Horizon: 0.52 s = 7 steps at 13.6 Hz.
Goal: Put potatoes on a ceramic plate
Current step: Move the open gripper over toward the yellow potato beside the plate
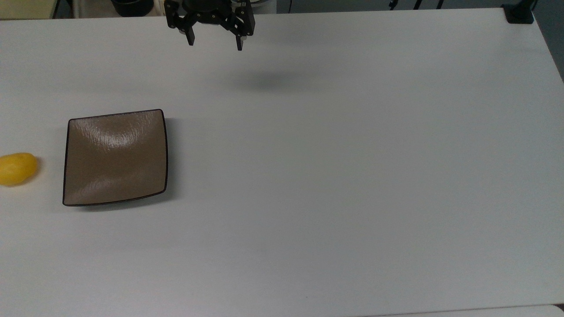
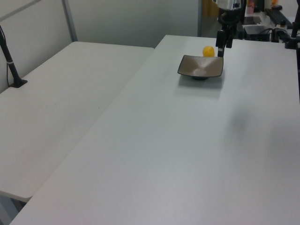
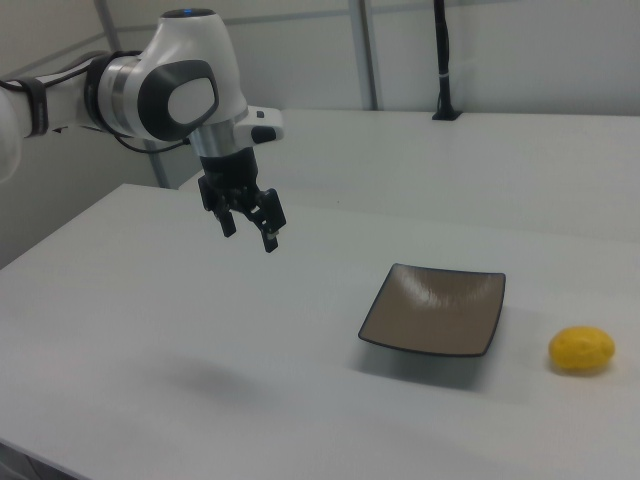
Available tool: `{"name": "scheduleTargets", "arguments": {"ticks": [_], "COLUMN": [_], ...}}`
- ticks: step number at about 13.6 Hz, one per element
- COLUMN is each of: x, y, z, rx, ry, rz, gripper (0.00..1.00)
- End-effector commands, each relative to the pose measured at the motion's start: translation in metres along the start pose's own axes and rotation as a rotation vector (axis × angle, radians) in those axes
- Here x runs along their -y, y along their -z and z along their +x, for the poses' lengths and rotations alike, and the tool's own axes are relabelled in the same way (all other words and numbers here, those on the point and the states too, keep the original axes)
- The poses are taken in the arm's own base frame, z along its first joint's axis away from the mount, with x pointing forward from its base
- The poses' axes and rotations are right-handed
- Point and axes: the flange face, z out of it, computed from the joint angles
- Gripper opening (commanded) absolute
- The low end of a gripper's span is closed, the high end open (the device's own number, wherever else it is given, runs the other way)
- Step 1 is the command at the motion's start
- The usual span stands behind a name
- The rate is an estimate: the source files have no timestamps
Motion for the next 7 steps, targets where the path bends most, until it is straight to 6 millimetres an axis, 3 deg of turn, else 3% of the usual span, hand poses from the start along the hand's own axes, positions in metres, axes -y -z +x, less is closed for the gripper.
{"name": "scheduleTargets", "arguments": {"ticks": [1, 4, 7], "x": [-0.001, -0.025, -0.072], "y": [0.012, 0.009, -0.002], "z": [0.006, 0.022, 0.038], "rx": [-0.088, -0.175, -0.238], "ry": [-0.136, -0.335, -0.514], "rz": [0.022, 0.014, 0.02], "gripper": [1.0, 1.0, 1.0]}}
